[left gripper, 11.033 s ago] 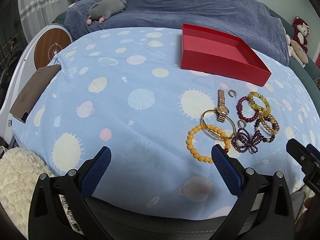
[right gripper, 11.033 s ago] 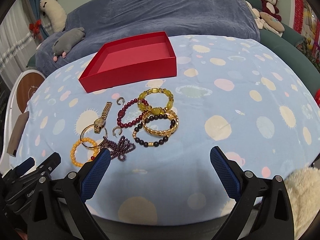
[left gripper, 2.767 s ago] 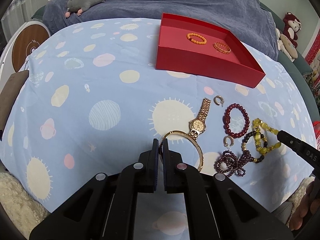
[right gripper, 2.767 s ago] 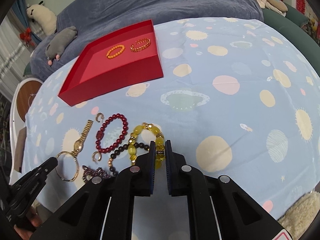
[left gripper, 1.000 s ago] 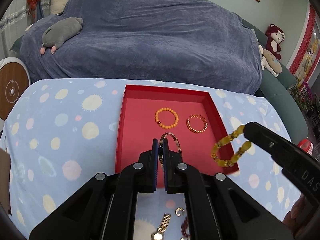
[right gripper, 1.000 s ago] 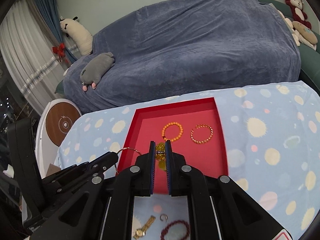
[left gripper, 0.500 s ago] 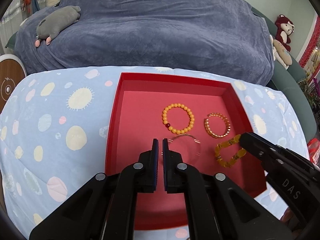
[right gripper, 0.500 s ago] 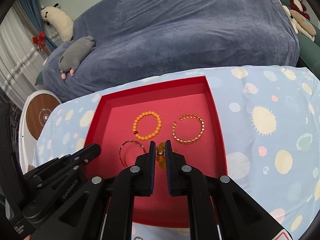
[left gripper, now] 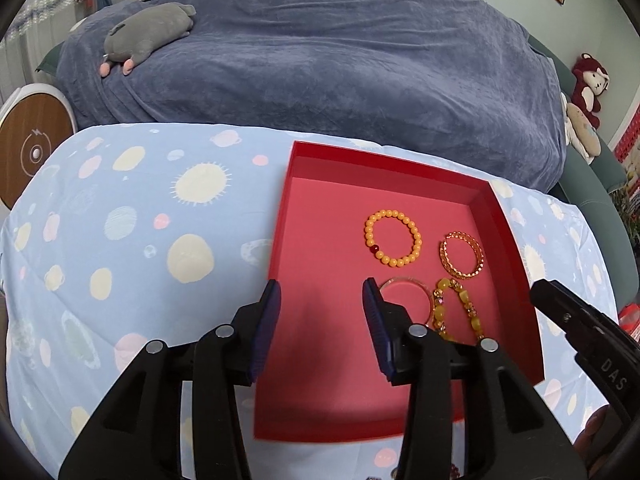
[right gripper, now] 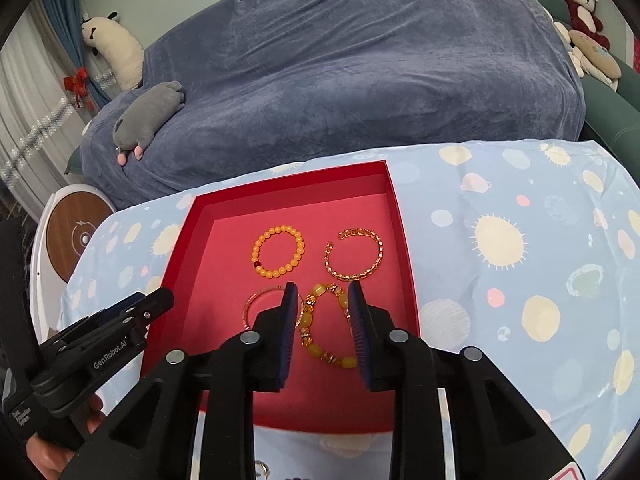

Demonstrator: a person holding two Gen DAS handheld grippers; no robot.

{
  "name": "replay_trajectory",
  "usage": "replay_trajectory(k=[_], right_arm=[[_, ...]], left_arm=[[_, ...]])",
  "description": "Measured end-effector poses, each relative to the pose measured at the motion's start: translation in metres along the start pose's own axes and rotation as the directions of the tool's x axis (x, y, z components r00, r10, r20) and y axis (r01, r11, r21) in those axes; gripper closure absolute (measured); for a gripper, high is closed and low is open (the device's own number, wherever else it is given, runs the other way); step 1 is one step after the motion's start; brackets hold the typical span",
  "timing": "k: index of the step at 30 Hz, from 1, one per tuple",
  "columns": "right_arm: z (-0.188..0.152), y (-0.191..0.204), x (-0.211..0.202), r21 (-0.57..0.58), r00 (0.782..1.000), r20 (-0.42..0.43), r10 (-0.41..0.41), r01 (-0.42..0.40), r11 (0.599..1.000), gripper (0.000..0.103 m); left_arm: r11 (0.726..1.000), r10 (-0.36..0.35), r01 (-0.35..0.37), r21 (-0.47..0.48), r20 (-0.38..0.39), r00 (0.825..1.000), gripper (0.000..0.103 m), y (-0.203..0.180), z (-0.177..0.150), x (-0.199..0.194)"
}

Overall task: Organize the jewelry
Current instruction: 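Carry the thin bangle into the red box while the right gripper releases the yellow bracelet there, then grasp the gold watch with the left gripper while the right gripper approaches the dark red bead bracelet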

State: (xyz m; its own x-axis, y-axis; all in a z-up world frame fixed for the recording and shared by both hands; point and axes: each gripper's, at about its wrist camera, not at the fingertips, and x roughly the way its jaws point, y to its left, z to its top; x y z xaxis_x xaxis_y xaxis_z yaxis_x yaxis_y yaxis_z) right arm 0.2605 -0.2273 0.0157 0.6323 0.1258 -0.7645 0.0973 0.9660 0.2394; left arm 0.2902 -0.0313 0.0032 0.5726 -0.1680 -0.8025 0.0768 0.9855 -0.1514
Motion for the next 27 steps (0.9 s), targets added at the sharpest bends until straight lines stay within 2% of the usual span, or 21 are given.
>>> replay_trajectory(k=[6,12,25,27], right_arm=[[-0.019,0.001,-0.028,0.0,1.0,0.01,0.016,-0.016,1.0,0.076],[-0.055,-0.003,-0.052,0.016,1.0,-0.011,0.014,-0.014,1.0,0.076],[-0.144,-0.017,-0.077,0.045,0.994,-0.11,-0.015,0.02,0.999,0.076],[-0.155,-0.018,-0.077,0.047,0.992,-0.125,-0.019,0.025,0.999,0.076]], left_arm=[[1.0,-0.003,0.003,-0.003,0.01,1.0,0.062,0.006,-0.014,-0.022],[1.0,-0.005,0.005,0.024,0.001,1.0,0.06,0.006,-0.045,-0.043],[0.999,-0.04,0.042,0.011,-0.125,0.991,0.06,0.01,-0.141,-0.059],[0.998,-0.048,0.051,0.022,-0.145,0.988,0.056,0.006,-0.153,-0.058]])
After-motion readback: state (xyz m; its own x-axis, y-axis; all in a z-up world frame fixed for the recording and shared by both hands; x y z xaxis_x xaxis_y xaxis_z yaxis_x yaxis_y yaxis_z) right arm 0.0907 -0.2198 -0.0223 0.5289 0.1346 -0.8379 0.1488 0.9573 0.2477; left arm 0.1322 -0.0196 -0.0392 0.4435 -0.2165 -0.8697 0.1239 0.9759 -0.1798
